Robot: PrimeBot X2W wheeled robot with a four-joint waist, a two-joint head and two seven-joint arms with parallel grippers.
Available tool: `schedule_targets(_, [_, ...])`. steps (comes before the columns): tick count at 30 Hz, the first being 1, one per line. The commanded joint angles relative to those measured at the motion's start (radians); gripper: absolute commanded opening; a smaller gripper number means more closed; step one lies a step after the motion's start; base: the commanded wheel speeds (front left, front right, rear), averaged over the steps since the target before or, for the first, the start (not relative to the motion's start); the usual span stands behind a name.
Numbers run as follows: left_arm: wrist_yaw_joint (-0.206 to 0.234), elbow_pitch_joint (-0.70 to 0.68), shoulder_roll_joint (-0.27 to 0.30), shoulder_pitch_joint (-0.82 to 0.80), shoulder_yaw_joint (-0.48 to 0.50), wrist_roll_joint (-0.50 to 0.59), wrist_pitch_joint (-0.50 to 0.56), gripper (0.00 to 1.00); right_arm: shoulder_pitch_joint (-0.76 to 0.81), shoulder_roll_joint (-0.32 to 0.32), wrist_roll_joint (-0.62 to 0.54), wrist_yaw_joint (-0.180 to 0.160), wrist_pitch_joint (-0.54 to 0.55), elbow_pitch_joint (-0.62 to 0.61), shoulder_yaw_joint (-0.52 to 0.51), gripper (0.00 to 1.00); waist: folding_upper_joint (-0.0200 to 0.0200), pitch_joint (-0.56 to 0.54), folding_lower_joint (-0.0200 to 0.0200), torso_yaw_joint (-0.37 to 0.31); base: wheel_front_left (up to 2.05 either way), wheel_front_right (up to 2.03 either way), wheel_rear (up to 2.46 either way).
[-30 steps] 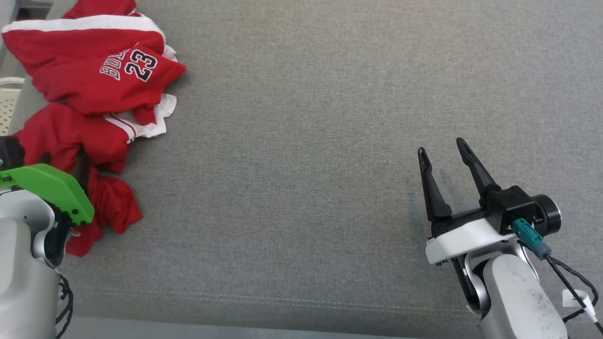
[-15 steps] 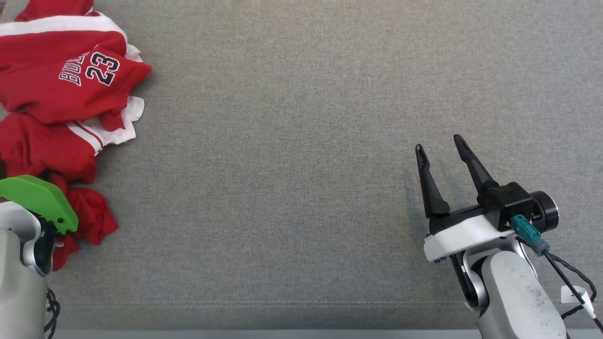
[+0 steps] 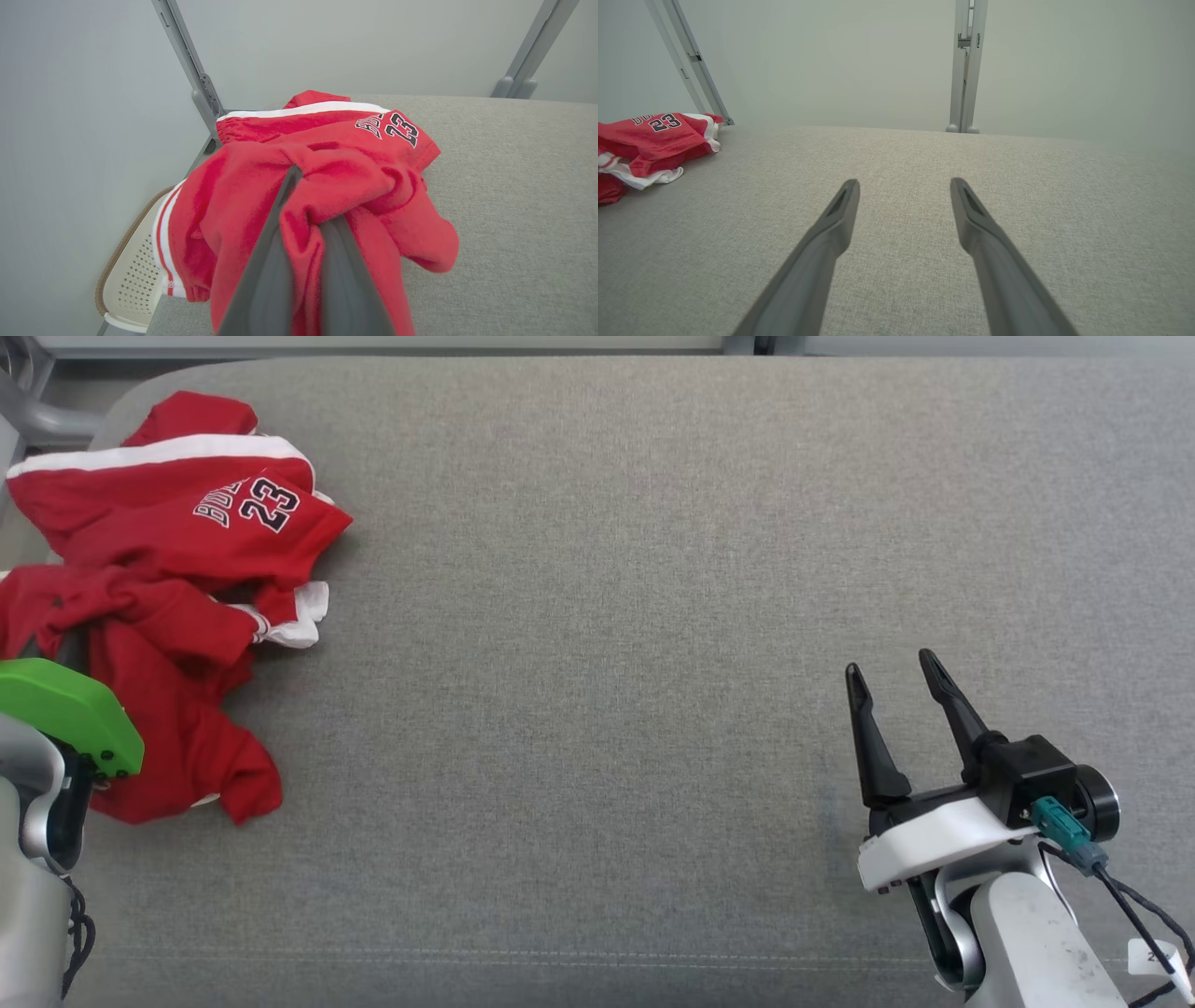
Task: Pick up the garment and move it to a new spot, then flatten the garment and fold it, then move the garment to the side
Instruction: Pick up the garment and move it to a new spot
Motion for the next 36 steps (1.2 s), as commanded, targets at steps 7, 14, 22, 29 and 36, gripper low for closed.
schedule_targets(7, [0.013,-0.218,0.028,0.044,-0.015,0.013,0.039,0.0,0.049,-0.003,0.011,0.0,-0.004,-0.004,-0.028,1.0,0.0,-0.1,0.0,-0.027,0.0,0.0,0.0])
schedule_targets(14, [0.01,-0.43,0.013,0.033,-0.06,0.015,0.099,0.0,0.066,-0.004,0.017,0.0,-0.004,-0.008,-0.036,1.0,0.0,-0.13,0.0,-0.098,0.0,0.0,0.0])
schedule_targets(22, [-0.012,-0.527,-0.051,-0.019,-0.157,-0.002,0.123,0.0,0.072,-0.004,0.01,0.0,-0.004,-0.013,-0.05,1.0,0.0,-0.135,0.0,-0.218,0.0,0.0,0.0])
schedule_targets(29, [-0.028,-0.472,-0.17,-0.061,-0.296,-0.013,0.105,0.0,0.075,-0.004,0.006,0.0,-0.004,-0.022,-0.06,1.0,0.0,-0.109,0.0,-0.321,0.0,0.0,0.0])
schedule_targets(36, [-0.035,-0.331,-0.266,-0.112,-0.439,-0.024,0.05,0.0,0.046,-0.003,0.02,0.0,-0.004,-0.026,-0.036,1.0,0.0,-0.065,0.0,-0.39,0.0,0.0,0.0])
